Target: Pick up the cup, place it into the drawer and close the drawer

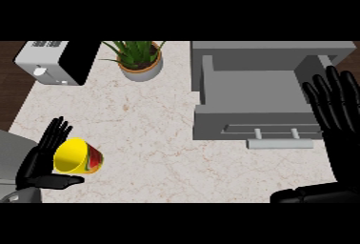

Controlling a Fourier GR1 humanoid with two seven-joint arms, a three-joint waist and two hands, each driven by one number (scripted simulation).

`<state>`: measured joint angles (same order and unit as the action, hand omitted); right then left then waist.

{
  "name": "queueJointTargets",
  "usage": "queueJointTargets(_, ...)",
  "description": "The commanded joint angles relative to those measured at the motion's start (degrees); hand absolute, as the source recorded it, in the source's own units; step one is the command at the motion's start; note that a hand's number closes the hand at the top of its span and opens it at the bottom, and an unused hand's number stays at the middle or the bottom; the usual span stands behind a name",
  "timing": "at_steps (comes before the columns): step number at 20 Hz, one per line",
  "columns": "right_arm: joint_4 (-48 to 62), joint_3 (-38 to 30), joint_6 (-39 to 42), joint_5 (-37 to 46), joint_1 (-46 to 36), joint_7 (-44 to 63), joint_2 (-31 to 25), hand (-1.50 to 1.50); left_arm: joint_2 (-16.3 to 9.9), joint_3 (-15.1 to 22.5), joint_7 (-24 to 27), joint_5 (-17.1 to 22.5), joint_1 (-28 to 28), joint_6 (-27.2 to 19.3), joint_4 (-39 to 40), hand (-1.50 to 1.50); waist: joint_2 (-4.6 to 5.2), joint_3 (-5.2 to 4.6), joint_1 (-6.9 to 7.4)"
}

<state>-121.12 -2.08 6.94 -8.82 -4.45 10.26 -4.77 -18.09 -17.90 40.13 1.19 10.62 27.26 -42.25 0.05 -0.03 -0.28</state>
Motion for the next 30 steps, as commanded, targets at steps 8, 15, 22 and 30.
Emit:
queueJointTargets(8, -0.02, 0.98, -0.76, 0.91, -3.06, 1.97, 0.32, -1.5, -0.82, 3.06, 12.1, -2.27, 0.76, 3.86, 9.59, -1.5, 0.05, -0.05, -0.03)
queueJointTargets(15, 1.38, 1.17, -0.75, 2.48, 0.02, -1.55, 1.4, -1.5, -1.97, 3.08, 15.25, -1.49, 4.04, 5.97, 16.31, -1.5, 0.18, -0.09, -0.31)
queueJointTargets(22, 1.1, 1.52, 0.25, 0.94, -1.72, 0.51, 0.57, -1.5, 0.1, 3.33, 12.69, 0.1, 8.07, 5.55, 19.03, -1.5, 0.14, -0.06, -0.25)
queueJointTargets(30, 1.56, -1.73, -0.87, -0.86, -4.58, 2.84, -0.67, -1.5, 1.4, 4.74, 10.74, 2.92, 7.63, 13.96, 17.69, -1.5, 0.0, -0.06, -0.05)
